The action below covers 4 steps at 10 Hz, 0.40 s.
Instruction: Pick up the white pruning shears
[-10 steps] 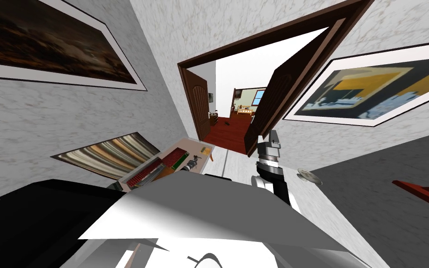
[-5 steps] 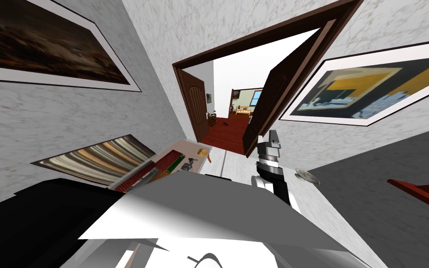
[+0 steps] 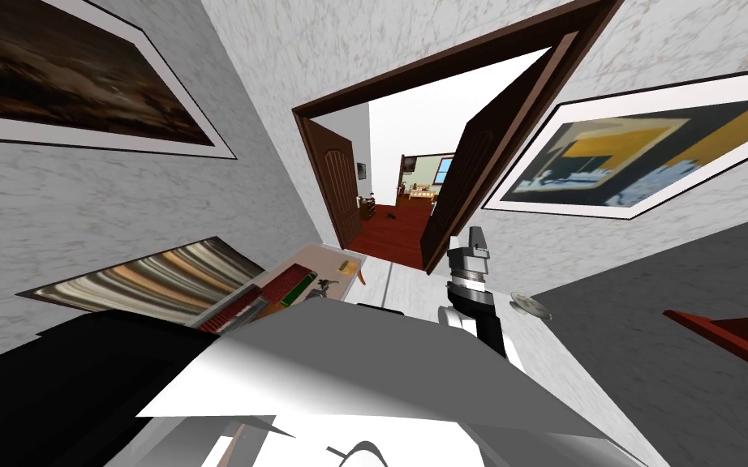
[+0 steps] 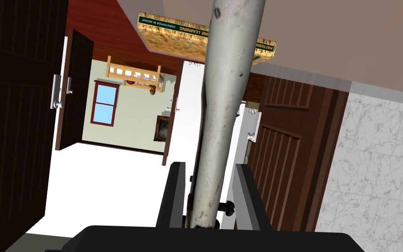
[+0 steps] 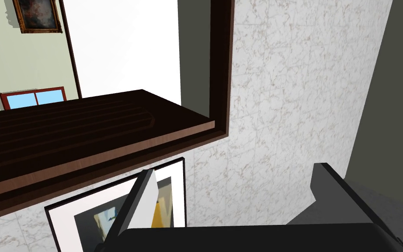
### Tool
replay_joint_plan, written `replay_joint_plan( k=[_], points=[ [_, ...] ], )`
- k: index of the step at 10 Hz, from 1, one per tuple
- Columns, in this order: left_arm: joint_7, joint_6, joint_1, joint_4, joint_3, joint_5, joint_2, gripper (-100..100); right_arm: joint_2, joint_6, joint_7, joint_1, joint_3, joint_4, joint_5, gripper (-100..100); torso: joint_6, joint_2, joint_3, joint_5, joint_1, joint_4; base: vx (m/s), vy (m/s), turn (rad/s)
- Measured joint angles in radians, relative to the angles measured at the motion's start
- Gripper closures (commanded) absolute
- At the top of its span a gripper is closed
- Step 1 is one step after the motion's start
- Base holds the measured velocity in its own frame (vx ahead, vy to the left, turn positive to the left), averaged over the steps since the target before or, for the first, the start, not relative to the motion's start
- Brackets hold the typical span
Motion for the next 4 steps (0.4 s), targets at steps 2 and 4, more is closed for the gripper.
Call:
replay_joint_plan(
  k=[2, 4],
  points=[
    [0.004, -0.069, 0.021, 0.043, 0.015, 0.011, 0.039, 100, 0.0, 0.0, 0.0, 0.0, 0.0, 0.0, 0.0, 0, 0.001, -0.003, -0.001, -0.001, -0.004, 0.0, 0.099, -0.121, -0.038],
    [0.008, -0.113, 0.035, 0.055, 0.021, 0.016, 0.053, 0, 0.0, 0.0, 0.0, 0.0, 0.0, 0.0, 0.0, 0, 0.002, 0.0, 0.0, 0.0, 0.001, 0.001, 0.016, -0.021, 0.004]
  ],
)
